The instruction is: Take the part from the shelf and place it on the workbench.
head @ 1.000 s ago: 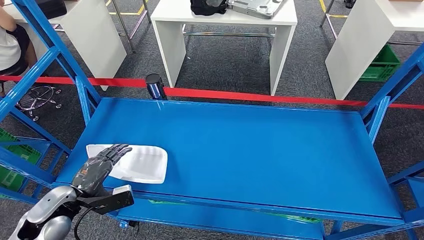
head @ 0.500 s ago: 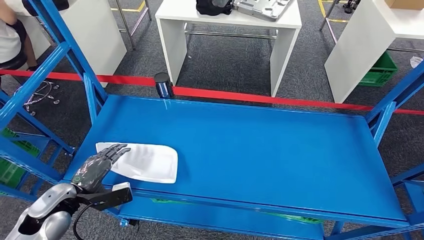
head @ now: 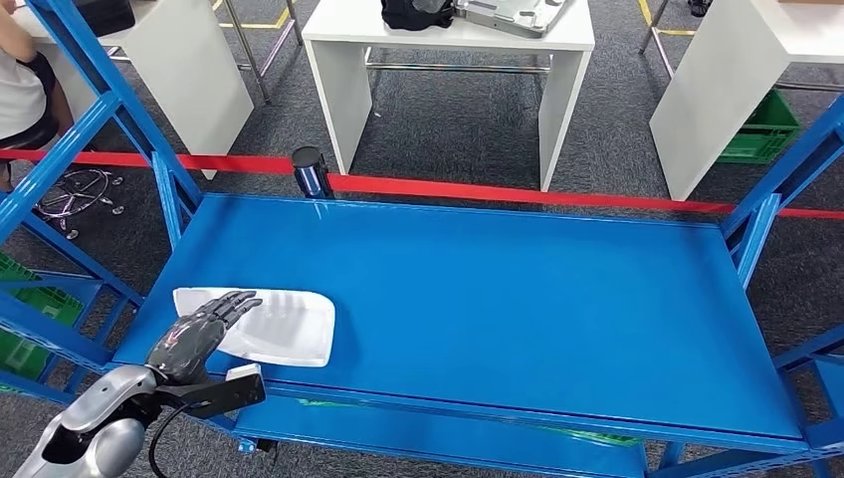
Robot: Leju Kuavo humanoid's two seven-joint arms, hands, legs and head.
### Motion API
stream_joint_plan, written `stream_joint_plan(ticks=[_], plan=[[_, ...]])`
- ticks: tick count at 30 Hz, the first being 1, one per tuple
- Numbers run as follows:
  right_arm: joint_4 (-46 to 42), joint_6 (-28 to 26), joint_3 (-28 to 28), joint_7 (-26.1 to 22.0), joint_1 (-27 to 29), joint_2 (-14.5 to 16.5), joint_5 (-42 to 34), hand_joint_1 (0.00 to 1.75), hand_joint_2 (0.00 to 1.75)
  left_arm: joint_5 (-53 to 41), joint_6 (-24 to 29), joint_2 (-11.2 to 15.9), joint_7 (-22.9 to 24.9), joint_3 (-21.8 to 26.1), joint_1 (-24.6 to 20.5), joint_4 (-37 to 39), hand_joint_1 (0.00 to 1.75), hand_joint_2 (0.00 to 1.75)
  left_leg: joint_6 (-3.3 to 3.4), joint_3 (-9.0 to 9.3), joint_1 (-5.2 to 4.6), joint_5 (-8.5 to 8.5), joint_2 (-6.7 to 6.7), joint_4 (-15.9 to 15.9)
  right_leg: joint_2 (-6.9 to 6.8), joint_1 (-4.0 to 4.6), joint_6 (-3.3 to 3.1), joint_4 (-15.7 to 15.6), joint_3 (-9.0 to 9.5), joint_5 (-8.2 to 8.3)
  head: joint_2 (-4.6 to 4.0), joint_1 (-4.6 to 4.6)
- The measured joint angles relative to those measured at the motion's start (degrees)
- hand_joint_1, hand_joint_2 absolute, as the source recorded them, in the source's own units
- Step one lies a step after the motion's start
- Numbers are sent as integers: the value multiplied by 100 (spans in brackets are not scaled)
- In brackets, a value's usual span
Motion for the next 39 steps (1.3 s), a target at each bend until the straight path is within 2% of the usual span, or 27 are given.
stream_joint_plan(ticks=[1, 2, 3, 4, 6, 7, 9, 11, 13, 14, 16, 17, 18, 19, 21, 23, 26, 28, 29, 31, 32, 33, 34, 35, 37, 38, 39], plan=[[4, 1, 0, -1, 1, 5, -1, 0, 0, -9, 1, -9, -6, -21, -46, 42, 0, 175, -18, -197, 13, -151, 0, 398, -1, 2, -1, 1, -1, -1, 0, 1], [8, 1, 0, -2, 1, 9, -1, 0, 0, -15, 0, -24, -10, -48, -88, 88, 0, 175, -26, -344, 23, -221, 1, 676, -1, 5, -2, 2, -1, -2, 1, 1], [12, 1, 0, -2, 1, 14, -1, 0, 0, -20, -2, -39, -12, -78, -131, 131, 7, 175, -23, -397, 30, -179, 1, 750, 1, 8, -3, 2, 3, -4, 1, 0], [14, 1, 0, -2, -2, 19, -1, 0, 0, -25, -4, -55, -12, -107, -178, 172, 50, 175, -10, -331, 33, -23, 1, 575, 5, 11, -3, 2, 11, -5, 1, 0], [15, 0, 1, -3, -12, 27, -1, 0, 0, -34, -17, -83, -12, -162, -297, 252, 137, 175, 45, 46, 27, 395, -1, -239, 16, 18, 1, -3, 34, -6, 0, 2], [15, 0, 1, -4, -21, 31, 2, 0, 0, -38, -29, -94, -11, -189, -362, 298, 175, 175, 76, 219, 14, 525, -1, -613, 20, 31, 7, -5, 34, -3, 0, 4], [15, 0, 3, -7, -32, 39, 6, 0, 0, -36, -73, -103, -10, -242, -468, 411, 175, 175, 117, 357, -19, 565, 0, -932, 22, 45, 39, -13, 13, 8, 1, 6], [15, 4, 5, -7, -35, 44, 9, 0, 0, -24, -116, -104, -21, -295, -527, 546, 175, 175, 162, 368, -25, 593, 3, -987, 20, 45, 100, -25, -6, 19, 1, 4], [15, 12, 8, -7, -34, 47, 8, 0, 0, -14, -130, -113, -51, -349, -592, 683, 175, 175, 239, 423, -12, 665, 10, -1085, 14, 48, 122, 157, -101, -86, 1, 14], [15, 17, 8, -5, -35, 48, 7, 0, 0, -10, -131, -124, -65, -375, -628, 746, 175, 175, 270, 446, -6, 698, 14, -1127, 12, 52, 106, 424, -231, -216, 1, 20], [15, 32, 8, -4, -38, 49, 5, 0, 0, -7, -131, -149, -85, -426, -677, 861, 175, 175, 297, 438, -33, 714, 15, -1132, 10, 53, 65, 1213, -613, -533, 0, 24], [15, 39, 8, -4, -35, 51, 6, 0, 0, -6, -131, -164, -92, -446, -687, 905, 175, 175, 299, 435, -44, 713, 15, -1130, 10, 52, 73, 1534, -774, -629, 0, 24], [15, 45, 9, -3, -30, 54, 7, 0, 0, -4, -129, -176, -98, -463, -700, 939, 175, 175, 301, 437, -53, 712, 11, -1129, 9, 49, 103, 1662, -843, -639, 0, 24], [15, 50, 10, -3, -26, 55, 7, 0, 0, -2, -125, -187, -104, -475, -720, 970, 175, 175, 300, 443, -58, 710, 7, -1124, 8, 45, 148, 1539, -788, -552, 0, 24], [15, 52, 11, -2, -25, 49, 6, 0, 0, 5, -118, -205, -110, -487, -770, 1006, 175, 175, 281, 450, -63, 692, -3, -1094, 0, 36, 227, 726, -397, -227, 0, 27], [15, 57, 11, -2, -40, 45, 2, 0, 0, 14, -115, -213, -119, -502, -817, 1029, 175, 175, 235, 434, -91, 646, -9, -1034, -3, 42, 191, 85, -72, -6, 0, 27], [15, 84, 10, 0, -47, 56, -21, 0, 0, 32, -114, -202, -162, -535, -880, 1071, 175, 175, 180, 417, -106, 618, -12, -995, -2, 50, 66, -22, -15, 51, 0, 22], [15, 96, 10, 1, -42, 61, -37, 0, 0, 55, -104, -181, -213, -556, -927, 1111, 175, 175, 123, 359, -84, 502, -10, -843, -3, 25, 11, -32, -14, 72, 0, 14], [15, 97, 10, 1, -42, 63, -44, 0, 0, 69, -99, -170, -233, -567, -953, 1138, 175, 175, 84, 256, -67, 346, -9, -602, -4, 11, -9, -37, -17, 82, 0, 8], [15, 97, 9, 1, -39, 67, -54, 0, 0, 91, -87, -164, -258, -596, -995, 1203, 175, 175, 10, -94, -27, -63, -6, 173, -5, 16, -27, -35, -35, 89, 0, -4], [15, 96, 9, 1, -36, 69, -54, 0, 0, 97, -77, -166, -263, -613, -1005, 1235, 175, 175, -11, -261, -9, -206, -5, 536, -5, 19, -27, -33, -43, 90, 0, -3], [15, 91, 9, 1, -32, 69, -54, 0, 0, 97, -59, -168, -265, -628, -1006, 1260, 175, 175, -18, -342, 4, -237, -4, 719, -5, 22, -28, -32, -45, 91, 0, -4], [15, 84, 9, 1, -29, 71, -54, 0, 0, 95, -39, -169, -262, -641, -1011, 1279, 175, 175, -14, -310, 12, -154, -4, 669, -4, 25, -27, -32, -41, 92, 0, -4], [14, 78, 9, 1, -29, 72, -54, 0, 0, 87, -13, -169, -257, -651, -1020, 1292, 175, 175, 2, -156, 14, 27, -4, 376, -3, 29, -26, -32, -31, 92, 0, -4], [13, 70, 10, 0, -33, 79, -54, 0, 0, 60, 41, -164, -245, -670, -1055, 1302, 175, 175, 66, 287, -3, 397, -1, -484, -2, 47, -18, -32, -14, 94, 0, -2], [13, 70, 10, -1, -36, 84, -54, 0, 0, 46, 69, -159, -240, -684, -1072, 1303, 175, 175, 98, 441, -19, 498, 3, -798, -3, 56, -6, -32, -14, 98, 0, -1], [13, 70, 10, -2, -39, 90, -54, 0, 0, 37, 91, -153, -235, -697, -1082, 1303, 175, 175, 123, 511, -38, 527, 8, -955, -5, 61, 10, -33, -20, 106, 0, 0]])
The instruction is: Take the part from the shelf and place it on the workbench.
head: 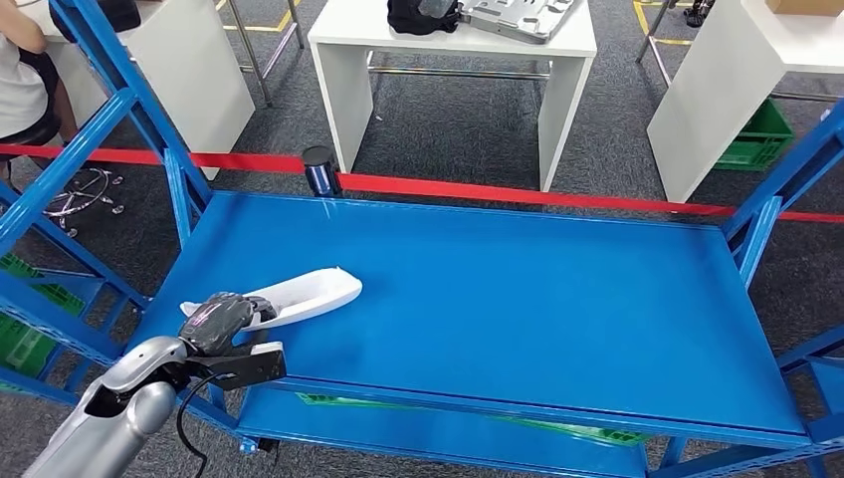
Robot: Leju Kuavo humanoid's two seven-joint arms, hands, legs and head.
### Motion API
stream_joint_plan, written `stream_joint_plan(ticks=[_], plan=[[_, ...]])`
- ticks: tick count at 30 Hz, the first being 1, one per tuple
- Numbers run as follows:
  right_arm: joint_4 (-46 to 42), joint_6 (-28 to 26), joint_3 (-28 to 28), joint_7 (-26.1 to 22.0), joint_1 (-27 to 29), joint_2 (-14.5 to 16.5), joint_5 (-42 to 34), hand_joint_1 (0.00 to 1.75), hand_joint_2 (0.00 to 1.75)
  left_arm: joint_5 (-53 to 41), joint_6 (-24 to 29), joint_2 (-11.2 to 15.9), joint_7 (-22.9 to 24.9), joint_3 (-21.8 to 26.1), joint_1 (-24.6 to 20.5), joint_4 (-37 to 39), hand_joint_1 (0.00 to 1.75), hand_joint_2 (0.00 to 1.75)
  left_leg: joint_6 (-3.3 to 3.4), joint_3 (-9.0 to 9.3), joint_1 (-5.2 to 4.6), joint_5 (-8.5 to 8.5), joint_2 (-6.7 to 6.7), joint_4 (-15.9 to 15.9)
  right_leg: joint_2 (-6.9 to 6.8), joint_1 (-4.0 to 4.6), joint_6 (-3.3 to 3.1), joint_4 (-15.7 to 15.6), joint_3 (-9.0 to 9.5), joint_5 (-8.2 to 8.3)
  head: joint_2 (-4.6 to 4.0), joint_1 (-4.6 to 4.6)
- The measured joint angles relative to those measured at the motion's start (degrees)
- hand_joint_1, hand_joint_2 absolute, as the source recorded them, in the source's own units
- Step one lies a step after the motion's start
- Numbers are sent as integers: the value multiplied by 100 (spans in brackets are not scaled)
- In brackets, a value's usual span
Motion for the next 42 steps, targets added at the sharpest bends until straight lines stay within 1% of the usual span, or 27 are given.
stream_joint_plan(ticks=[4, 6, 8, 9, 10, 11, 12, 13, 14, 15, 18, 20, 21, 23, 24, 25, 26, 29, 31, 34, 35, 36, 38, 39, 40, 41, 42], plan=[[0, 0, 1, -5, 3, 11, 2, 0, 0, -10, 47, 10, 10, -28, -16, 0, 175, 175, 118, 29, -14, 87, 18, -145, -6, -12, 99, 63, -65, -23, 1, 4], [0, 0, 1, -8, 5, 8, 2, 0, 0, -11, 51, -4, 10, -36, -19, 2, 175, 175, 171, 43, 3, 147, 29, -215, -6, -14, 71, 556, -308, -275, 1, 14], [0, 0, 2, -8, 10, 8, 1, 0, 0, -20, 69, -25, 10, -45, -15, 8, 175, 175, 191, 17, -7, 159, 29, -218, -5, -15, 52, 1331, -668, -594, 0, 19], [0, 0, 2, -9, 16, 10, -1, 0, 0, -31, 102, -37, 7, -49, -11, 10, 175, 175, 193, 10, -11, 161, 28, -216, -6, -21, 75, 1580, -779, -669, 0, 19], [0, 0, 3, -9, 21, 11, -6, 0, 0, -43, 153, -52, -4, -52, -9, 11, 175, 175, 192, 8, -12, 161, 26, -211, -7, -29, 117, 1631, -792, -661, 0, 20], [0, 0, 3, -10, 25, 10, -17, 0, 0, -46, 231, -73, -30, -52, -7, 2, 175, 175, 185, 10, -10, 157, 22, -200, -8, -41, 175, 1416, -675, -555, 0, 20], [0, -1, 2, -11, 27, 7, -32, 0, 0, -21, 319, -102, -75, -47, -6, -15, 175, 175, 169, 10, -6, 145, 15, -176, -12, -54, 234, 1013, -464, -395, 0, 20], [0, -1, 2, -13, 24, 4, -50, 0, 0, 49, 405, -138, -144, -34, -3, -47, 175, 175, 142, -1, -10, 126, 8, -140, -14, -59, 255, 608, -255, -263, 1, 21], [0, -2, 1, -20, 22, 3, -65, 0, 0, 216, 478, -193, -258, -8, 6, -108, 175, 175, 109, -21, -19, 101, 0, -94, -13, -61, 245, 269, -85, -155, 1, 20], [0, -2, 1, -29, 19, 5, -75, 0, 0, 498, 515, -254, -416, 35, 23, -192, 175, 175, 79, -47, -31, 82, -5, -55, -11, -57, 208, 90, -1, -107, 1, 19], [0, -26, 1, -56, 14, 17, -91, 0, 0, 2075, 326, -548, -1111, 239, 131, -624, 175, 175, 25, -101, -33, 60, -9, -5, -1, -45, 104, 55, -8, -87, 1, 18], [-1, -74, 1, -65, 11, 20, -94, 0, 0, 3374, -3, -797, -1542, 383, 199, -1039, 175, 175, -26, -192, -6, -73, -8, 176, 1, -67, 57, 49, -3, -79, 1, 16], [-2, -92, 1, -67, 7, 20, -91, 0, 0, 3930, -168, -902, -1691, 436, 219, -1241, 175, 175, -58, -311, 9, -224, -8, 433, 2, -80, 39, 45, 1, -78, 1, 14], [-7, -93, 1, -69, 0, 21, -81, 0, 0, 4778, -452, -1099, -1869, 493, 277, -1593, 175, 175, -103, -673, 33, -572, -8, 1199, 3, -77, 23, 46, 1, -84, 1, 11], [-8, -86, 1, -68, -1, 22, -78, 0, 0, 5075, -562, -1196, -1921, 500, 323, -1751, 175, 175, -113, -835, 41, -668, -8, 1518, 4, -77, 22, 47, 1, -86, 1, 12], [-10, -80, 1, -67, -2, 26, -77, 0, 0, 5307, -659, -1290, -1964, 498, 368, -1911, 175, 175, -113, -921, 47, -664, -8, 1660, 4, -75, 21, 47, 2, -88, 1, 12], [-13, -78, 1, -62, -8, 33, -77, 0, 0, 5476, -738, -1371, -2002, 490, 398, -2059, 175, 175, -102, -895, 50, -548, -8, 1563, 6, -72, 20, 47, 4, -89, 1, 12], [-39, -94, 1, -51, -36, 70, -74, 0, 0, 5768, -900, -1520, -2104, 464, 397, -2434, 175, 175, -2, -390, 28, -8, -9, 454, 20, -50, 27, 43, 11, -88, 0, 14], [-58, -115, 1, -44, -49, 97, -70, 0, 0, 5856, -974, -1573, -2162, 452, 371, -2610, 175, 175, 54, -210, -13, 71, -9, 62, 22, -43, 57, 39, -8, -81, 1, 15], [-71, -135, 3, -35, -56, 130, -49, 0, 0, 5898, -1022, -1629, -2202, 438, 357, -2773, 175, 175, 112, -176, -24, 93, -6, -26, 15, -50, 149, 20, -17, -70, 1, 18], [-74, -140, 3, -35, -57, 133, -43, 0, 0, 5913, -1037, -1645, -2210, 434, 349, -2807, 175, 175, 143, -145, -12, 126, -2, -74, 10, -42, 155, 109, -58, -126, 1, 21], [-79, -146, 3, -33, -58, 131, -36, 0, 0, 5959, -1083, -1661, -2227, 431, 336, -2831, 175, 175, 169, -117, 0, 158, 3, -120, 6, -33, 139, 320, -158, -236, 1, 27], [-93, -150, 10, -14, -61, 123, 11, 0, 0, 6209, -1318, -1688, -2273, 413, 305, -2856, 175, 175, 199, -106, -6, 191, 10, -146, 2, -19, 83, 1044, -500, -557, 0, 36], [-102, -139, 21, 12, -66, 121, 39, 0, 0, 6424, -1521, -1700, -2284, 386, 284, -2870, 175, 175, 205, -115, -18, 199, 11, -138, 2, -19, 77, 1398, -666, -681, 0, 38], [-109, -117, 35, 55, -74, 122, 57, 0, 0, 6667, -1748, -1715, -2270, 340, 252, -2897, 175, 175, 211, -124, -29, 205, 10, -125, 2, -20, 93, 1595, -758, -731, 0, 38], [-113, -94, 47, 111, -88, 123, 54, 0, 0, 6907, -1977, -1734, -2235, 272, 203, -2940, 175, 175, 214, -134, -36, 209, 6, -106, 1, -23, 128, 1574, -744, -695, 0, 39], [-116, -74, 54, 179, -106, 125, 24, 0, 0, 7110, -2174, -1762, -2181, 183, 139, -2995, 175, 175, 210, -144, -39, 206, 1, -84, -2, -26, 175, 1323, -616, -579, 0, 39]])
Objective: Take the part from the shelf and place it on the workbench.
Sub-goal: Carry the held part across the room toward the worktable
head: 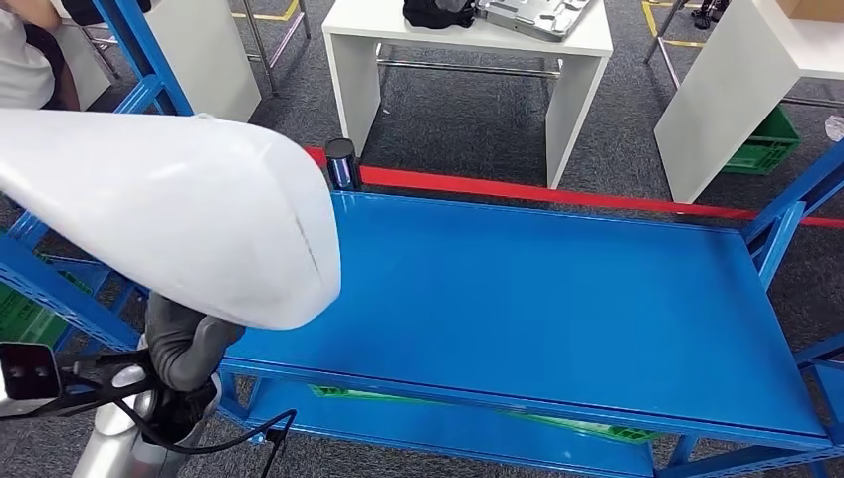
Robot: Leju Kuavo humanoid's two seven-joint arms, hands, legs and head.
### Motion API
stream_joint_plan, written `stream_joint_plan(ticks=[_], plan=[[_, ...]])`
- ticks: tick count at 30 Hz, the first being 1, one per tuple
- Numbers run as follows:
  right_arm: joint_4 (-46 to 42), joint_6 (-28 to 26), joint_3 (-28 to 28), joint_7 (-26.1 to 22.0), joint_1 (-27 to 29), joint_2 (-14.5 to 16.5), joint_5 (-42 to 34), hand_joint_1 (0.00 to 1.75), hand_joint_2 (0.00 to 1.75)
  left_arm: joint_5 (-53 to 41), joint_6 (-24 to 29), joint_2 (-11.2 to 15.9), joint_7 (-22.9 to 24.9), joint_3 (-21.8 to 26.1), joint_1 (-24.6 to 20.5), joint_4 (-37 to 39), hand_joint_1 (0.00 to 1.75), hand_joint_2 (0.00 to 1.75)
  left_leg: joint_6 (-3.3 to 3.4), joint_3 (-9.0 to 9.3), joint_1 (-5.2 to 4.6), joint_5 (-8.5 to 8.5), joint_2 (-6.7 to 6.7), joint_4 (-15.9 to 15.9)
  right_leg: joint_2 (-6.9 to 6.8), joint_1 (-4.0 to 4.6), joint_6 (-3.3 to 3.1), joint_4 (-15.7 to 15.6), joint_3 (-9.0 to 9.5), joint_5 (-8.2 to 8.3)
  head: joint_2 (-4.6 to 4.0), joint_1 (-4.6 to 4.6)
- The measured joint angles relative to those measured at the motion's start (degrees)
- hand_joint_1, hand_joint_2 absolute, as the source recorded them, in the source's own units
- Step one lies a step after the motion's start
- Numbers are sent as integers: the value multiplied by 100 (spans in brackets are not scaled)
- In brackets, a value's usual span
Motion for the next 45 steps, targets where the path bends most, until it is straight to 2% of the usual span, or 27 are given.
stream_joint_plan(ticks=[1, 3, 7, 8, 10, 12, 13, 14, 15, 18, 20, 23, 24, 25, 27, 28, 30, 32, 33, 34, 35, 37, 39, 41, 43, 44, 45], plan=[[-2, 10, -3, 70, -19, 1, -49, 0, 0, 152, -146, -33, 62, -103, -73, -60, 175, 175, -8, -12, -2, -6, -7, 28, -6, -2, 44, -402, 205, 157, 0, 1], [-6, 9, -40, 224, -49, 8, -203, 0, 0, 358, -304, -103, 194, -351, -241, -185, 175, 175, -40, -50, -29, -25, -22, 96, -14, 12, 39, -1069, 536, 404, 1, -1], [-6, -2, -180, 450, -49, 57, -419, 0, 0, 529, -353, -208, 364, -802, -527, -333, 175, 175, -131, -113, -36, -19, -34, 159, -11, 26, -112, -1246, 584, 535, 0, -3], [-6, -7, -209, 486, -44, 68, -443, 0, 0, 548, -352, -219, 377, -871, -573, -353, 175, 175, -164, -143, -26, -96, -33, 229, -12, 12, -151, -1252, 565, 564, 0, -10], [-6, -15, -278, 662, -36, 88, -515, 0, 0, 600, -345, -225, 385, -978, -659, -377, 175, 175, -240, -305, 6, -474, -28, 670, -15, -11, -216, -1258, 501, 627, 0, -37], [-6, -26, -368, 1064, -21, 88, -593, 0, 0, 651, -309, -224, 415, -1095, -749, -383, 175, 175, -298, -555, 42, -949, -22, 1423, -15, 1, -236, -1256, 403, 698, 0, -57], [-6, -28, -412, 1319, -6, 76, -610, 0, 0, 669, -271, -224, 449, -1157, -789, -383, 175, 175, -306, -613, 53, -1079, -19, 1685, -17, 10, -234, -1254, 348, 739, 0, -56], [-8, -21, -455, 1574, 15, 51, -612, 0, 0, 683, -222, -224, 493, -1219, -826, -386, 175, 175, -300, -566, 57, -1103, -18, 1742, -19, 21, -230, -1254, 294, 782, 0, -56], [-17, 3, -495, 1809, 42, 15, -596, 0, 0, 696, -169, -224, 540, -1277, -865, -396, 175, 175, -275, -392, 55, -1023, -17, 1550, -19, 36, -226, -1254, 244, 825, 0, -57], [-153, 160, -626, 2311, 176, -91, -502, 0, 0, 740, -63, -223, 631, -1413, -1001, -449, 175, 175, -102, 399, -1, -682, -11, 327, -15, 69, -201, -1270, 155, 957, 1, -48], [-278, 250, -711, 2453, 269, -137, -455, 0, 0, 763, -44, -218, 647, -1462, -1071, -474, 175, 175, -16, 528, -55, -602, 4, 19, -16, 46, -137, -1305, 138, 1051, 1, -46], [-490, 411, -828, 2535, 393, -154, -342, 0, 0, 762, -45, -213, 653, -1512, -1136, -479, 175, 175, 74, 470, -69, -359, 19, -112, -16, 22, -60, -1388, 125, 1148, 0, -45], [-587, 490, -876, 2532, 444, -145, -292, 0, 0, 753, -43, -216, 655, -1528, -1157, -477, 175, 175, 100, 437, -56, -247, 22, -183, -16, 24, -75, -1323, 86, 1044, 0, -42], [-693, 571, -933, 2494, 492, -138, -235, 0, 0, 736, -41, -220, 655, -1540, -1171, -473, 175, 175, 107, 382, -41, -134, 25, -239, -16, 22, -107, -1123, 8, 830, 0, -30], [-883, 714, -1055, 2304, 549, -120, -115, 0, 0, 683, -39, -225, 655, -1552, -1182, -459, 175, 175, 99, 214, -38, 31, 25, -252, -14, 7, -137, -378, -216, 277, 0, -15], [-952, 770, -1121, 2124, 559, -100, -54, 0, 0, 643, -38, -224, 650, -1556, -1178, -453, 175, 175, 82, 116, -34, 106, 31, -243, -14, -6, -103, 11, -296, 108, 0, -7], [-1021, 828, -1249, 1696, 556, -47, 35, 0, 0, 569, -37, -220, 629, -1563, -1173, -446, 175, 175, 35, -85, -15, 236, 46, -204, -16, -47, 48, 319, -206, 129, 0, -6], [-1044, 789, -1372, 1347, 554, 7, 121, 0, 0, 525, -36, -213, 600, -1569, -1172, -446, 175, 175, -31, -301, 29, 319, 55, -93, -18, -108, 211, -217, 308, 330, 0, -5], [-1065, 727, -1415, 1241, 553, 40, 192, 0, 0, 511, -30, -211, 583, -1571, -1172, -447, 175, 175, -73, -411, 41, 346, 57, -13, -18, -114, 242, -630, 622, 289, 1, 1], [-1096, 660, -1447, 1166, 565, 71, 277, 0, 0, 501, -18, -210, 567, -1573, -1173, -449, 175, 175, -110, -495, 47, 367, 58, 68, -10, -109, 221, -953, 856, 227, 1, 6], [-1156, 622, -1469, 1145, 602, 94, 376, 0, 0, 488, 2, -207, 555, -1576, -1177, -451, 175, 175, -139, -547, 44, 382, 58, 141, -2, -100, 168, -1147, 970, 126, 1, 3], [-1568, 844, -1603, 1312, 812, 205, 727, 0, 0, 463, 47, -184, 526, -1576, -1179, -449, 175, 175, -183, -574, 47, 424, 37, 218, -1, -74, 32, -1173, 967, 71, 1, -10], [-2180, 1464, -1896, 1677, 1061, 366, 1217, 0, 0, 449, 74, -145, 496, -1556, -1165, -426, 175, 175, -229, -626, 75, 297, 18, 322, -27, -68, -78, -1152, 891, 123, 1, -14], [-2584, 2098, -2288, 1884, 1189, 479, 1646, 0, 0, 442, 92, -127, 464, -1538, -1154, -388, 175, 175, -287, -763, 94, -213, 19, 768, -39, -61, -161, -1149, 761, 241, 1, -22], [-2805, 2468, -2700, 1821, 1239, 540, 1902, 0, 0, 441, 103, -127, 442, -1539, -1150, -345, 175, 175, -317, -905, 100, -735, 19, 1495, -34, -37, -190, -1142, 603, 381, 1, -37], [-2881, 2546, -2896, 1740, 1250, 564, 1971, 0, 0, 441, 105, -126, 438, -1541, -1146, -320, 175, 175, -305, -913, 98, -830, 18, 1765, -28, -15, -198, -1138, 522, 447, 2, -39], [-2941, 2584, -3068, 1666, 1253, 584, 2018, 0, 0, 442, 106, -125, 435, -1544, -1143, -295, 175, 175, -271, -839, 89, -799, 17, 1858, -21, 16, -205, -1137, 445, 508, 1, -40]])
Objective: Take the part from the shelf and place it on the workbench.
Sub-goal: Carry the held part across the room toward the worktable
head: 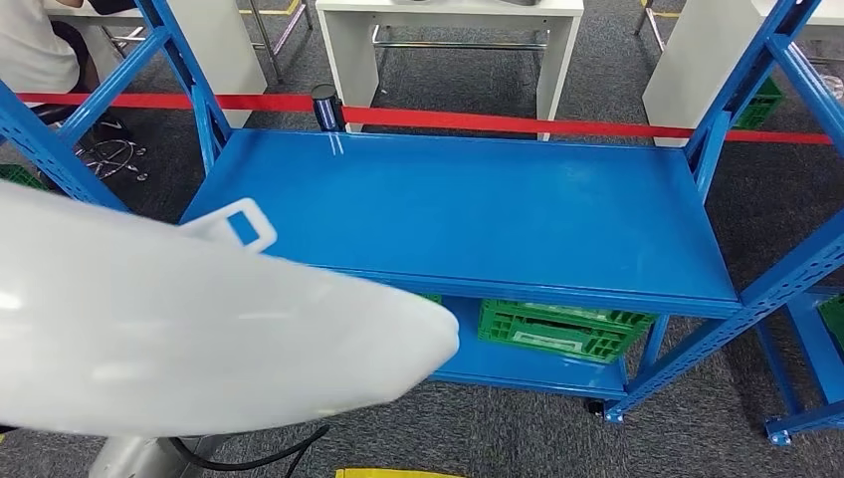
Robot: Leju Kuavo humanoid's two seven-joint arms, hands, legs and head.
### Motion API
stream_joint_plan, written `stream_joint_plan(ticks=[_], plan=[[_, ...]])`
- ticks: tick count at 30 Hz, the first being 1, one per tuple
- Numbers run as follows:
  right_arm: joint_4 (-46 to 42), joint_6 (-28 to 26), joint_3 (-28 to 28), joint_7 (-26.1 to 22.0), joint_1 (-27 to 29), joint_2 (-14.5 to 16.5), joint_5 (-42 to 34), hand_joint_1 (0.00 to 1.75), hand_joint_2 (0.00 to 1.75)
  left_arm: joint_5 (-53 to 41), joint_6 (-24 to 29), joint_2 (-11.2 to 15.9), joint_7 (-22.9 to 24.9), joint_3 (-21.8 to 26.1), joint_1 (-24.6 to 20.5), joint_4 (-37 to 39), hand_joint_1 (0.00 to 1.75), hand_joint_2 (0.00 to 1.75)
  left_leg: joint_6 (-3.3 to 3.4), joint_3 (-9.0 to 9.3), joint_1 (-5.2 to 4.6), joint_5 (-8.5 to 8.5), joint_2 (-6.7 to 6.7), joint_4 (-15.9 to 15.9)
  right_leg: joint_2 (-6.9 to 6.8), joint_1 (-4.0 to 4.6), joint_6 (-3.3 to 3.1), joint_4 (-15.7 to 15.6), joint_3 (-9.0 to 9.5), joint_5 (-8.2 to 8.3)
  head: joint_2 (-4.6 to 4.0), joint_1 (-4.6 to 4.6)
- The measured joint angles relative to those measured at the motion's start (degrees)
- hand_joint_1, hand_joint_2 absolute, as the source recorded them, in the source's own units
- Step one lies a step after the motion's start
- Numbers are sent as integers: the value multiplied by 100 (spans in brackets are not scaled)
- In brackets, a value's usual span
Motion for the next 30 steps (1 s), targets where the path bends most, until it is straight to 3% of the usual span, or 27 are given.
stream_joint_plan(ticks=[1, 2, 4, 5, 6, 8, 10, 12, 13, 14, 15, 16, 17, 18, 19, 20, 21, 22, 24, 25, 28, 29, 30], plan=[[-50, 21, -152, -53, 0, 22, 30, 0, 0, 2, 0, 1, -3, -1, 1, 21, 175, 175, 67, 182, -23, 114, -3, -124, 8, 40, -8, -1, -70, 56, 0, -2], [-92, 36, -279, -82, 0, 45, 51, 0, 0, 3, 0, 0, -8, -2, -2, 35, 175, 175, 179, 463, -71, 237, -13, -447, 14, 76, -20, -4, -125, 111, 0, -1], [-158, 58, -456, -99, -5, 125, 69, 0, 0, 8, -1, -6, -19, -2, -12, 43, 175, 175, 454, 1060, -188, 256, -2, -1266, 16, 101, -17, -19, -187, 213, 1, 21], [-183, 65, -517, -101, -6, 163, 72, 0, 0, 9, -1, -8, -25, -1, -18, 43, 175, 175, 535, 1237, -245, 225, 8, -1545, 9, 85, 7, -38, -196, 264, 1, 33], [-204, 70, -569, -103, -8, 194, 73, 0, 0, 12, -2, -10, -29, -1, -23, 43, 175, 175, 566, 1311, -284, 197, 25, -1696, 1, 56, 43, -60, -199, 315, 1, 35], [-240, 80, -651, -104, -4, 222, 73, 0, 0, 13, -4, -12, -34, -2, -28, 46, 175, 175, 558, 1303, -312, 363, 45, -1870, -13, 28, 99, -127, -201, 412, 0, 22], [-267, 84, -716, -104, 1, 244, 74, 0, 0, 14, -7, -27, -35, -3, -38, 55, 175, 175, 586, 1263, -280, 600, 61, -2089, -3, 35, 73, -19, -280, 245, 0, 23], [-288, 75, -773, -103, 6, 231, 76, 0, 0, 15, -8, -44, -36, -5, -35, 74, 175, 175, 546, 1142, -248, 806, 67, -2181, 9, 21, 38, 462, -434, -226, -1, 33], [-299, 70, -796, -103, 5, 220, 77, 0, 0, 14, -9, -48, -36, -8, -24, 85, 175, 175, 505, 1054, -238, 885, 71, -2177, 11, 0, 61, 795, -501, -424, 0, 34], [-304, 67, -811, -103, 5, 210, 78, 0, 0, 14, -9, -50, -36, -11, -13, 99, 175, 175, 462, 955, -225, 959, 73, -2164, 10, -28, 121, 1091, -533, -516, -1, 34], [-307, 67, -822, -110, 3, 205, 79, 0, 0, 14, -11, -50, -36, -15, -6, 113, 175, 175, 425, 847, -207, 1029, 75, -2138, 9, -59, 212, 1273, -504, -485, 0, 33], [-308, 66, -835, -138, 2, 204, 91, 0, 0, 15, -17, -50, -37, -19, -2, 126, 175, 175, 384, 729, -179, 1087, 77, -2089, 8, -92, 324, 1266, -384, -357, 1, 32], [-308, 64, -850, -185, -2, 203, 116, 0, 0, 18, -28, -50, -42, -21, -3, 136, 175, 175, 342, 600, -148, 1130, 78, -2009, 5, -133, 434, 1057, -170, -212, 1, 33], [-307, 62, -865, -250, -15, 205, 154, 0, 0, 22, -48, -50, -49, -22, -4, 141, 175, 175, 300, 467, -125, 1159, 80, -1905, 6, -156, 516, 725, 83, -193, 1, 36], [-303, 48, -882, -339, -34, 205, 200, 0, 0, 29, -70, -53, -61, -25, -4, 143, 175, 175, 261, 344, -109, 1175, 82, -1788, 16, -156, 516, 406, 303, -237, 1, 39], [-284, 21, -896, -439, -63, 207, 256, 0, 0, 34, -94, -55, -71, -28, -9, 144, 175, 175, 231, 251, -111, 1186, 82, -1683, 26, -152, 471, 166, 426, -337, 1, 43], [-244, -22, -909, -542, -102, 210, 314, 0, 0, 38, -121, -56, -82, -35, -14, 144, 175, 175, 208, 188, -115, 1204, 81, -1612, 41, -129, 386, 59, 461, -442, 1, 39], [-175, -83, -920, -652, -146, 209, 375, 0, 0, 36, -140, -56, -90, -46, -16, 145, 175, 175, 194, 153, -111, 1229, 78, -1573, 50, -117, 285, 51, 431, -445, 1, 35], [33, -195, -942, -813, -238, 210, 481, 0, 0, 25, -169, -51, -97, -70, -17, 148, 175, 175, 153, 103, -84, 1212, 66, -1524, 39, -121, 152, 80, 332, -383, 1, 20], [140, -233, -950, -866, -283, 210, 523, 0, 0, 18, -171, -49, -97, -80, -16, 149, 175, 175, 121, 61, -68, 1067, 55, -1431, 29, -124, 108, 84, 276, -329, 1, 15], [416, -323, -981, -968, -385, 198, 629, 0, 0, 4, -149, -42, -99, -99, -25, 150, 175, 175, 37, -141, -34, 196, 33, -554, 14, -115, 54, 88, 72, -121, 1, -3], [496, -357, -1003, -996, -409, 194, 663, 0, 0, -8, -136, -37, -105, -108, -26, 154, 175, 175, 32, -180, -26, 2, 33, -204, 12, -106, 52, 91, -11, -50, 1, -6], [563, -388, -1030, -1016, -426, 188, 697, 0, 0, -23, -122, -31, -114, -117, -25, 158, 175, 175, 44, -151, -24, -59, 31, 14, 11, -92, 51, 94, -102, 18, 1, -6]])
